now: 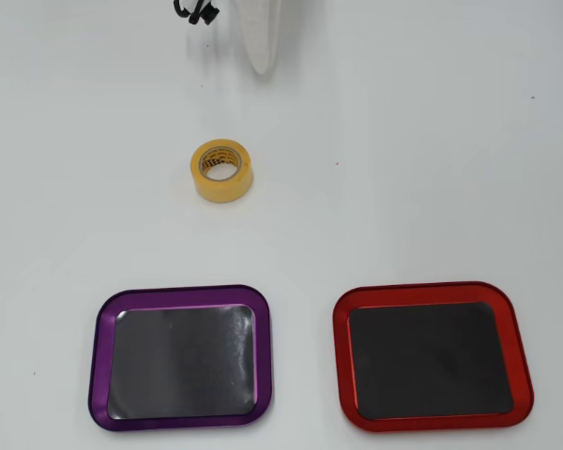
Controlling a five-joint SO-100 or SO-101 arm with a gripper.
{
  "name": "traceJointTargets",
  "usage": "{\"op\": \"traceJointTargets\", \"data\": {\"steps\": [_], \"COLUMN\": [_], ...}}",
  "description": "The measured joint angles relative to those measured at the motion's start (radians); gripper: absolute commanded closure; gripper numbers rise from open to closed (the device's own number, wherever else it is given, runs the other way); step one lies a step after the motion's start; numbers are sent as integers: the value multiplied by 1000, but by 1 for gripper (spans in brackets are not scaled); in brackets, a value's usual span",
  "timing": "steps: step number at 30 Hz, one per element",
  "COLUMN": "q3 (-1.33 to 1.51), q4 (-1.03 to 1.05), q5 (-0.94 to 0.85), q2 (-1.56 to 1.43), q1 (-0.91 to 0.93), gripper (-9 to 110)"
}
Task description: Grasp a tape and put it in the right purple dish.
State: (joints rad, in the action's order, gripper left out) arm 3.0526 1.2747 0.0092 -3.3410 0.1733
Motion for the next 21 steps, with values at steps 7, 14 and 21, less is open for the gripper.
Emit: {"op": "traceJointTargets", "data": {"steps": [7, 14, 21], "q3": [0, 0, 2], "q4": [0, 0, -49], "q5": [-2, -2, -3], "q2": [0, 0, 0], "q1": [0, 0, 14], "gripper": [102, 102, 102]}}
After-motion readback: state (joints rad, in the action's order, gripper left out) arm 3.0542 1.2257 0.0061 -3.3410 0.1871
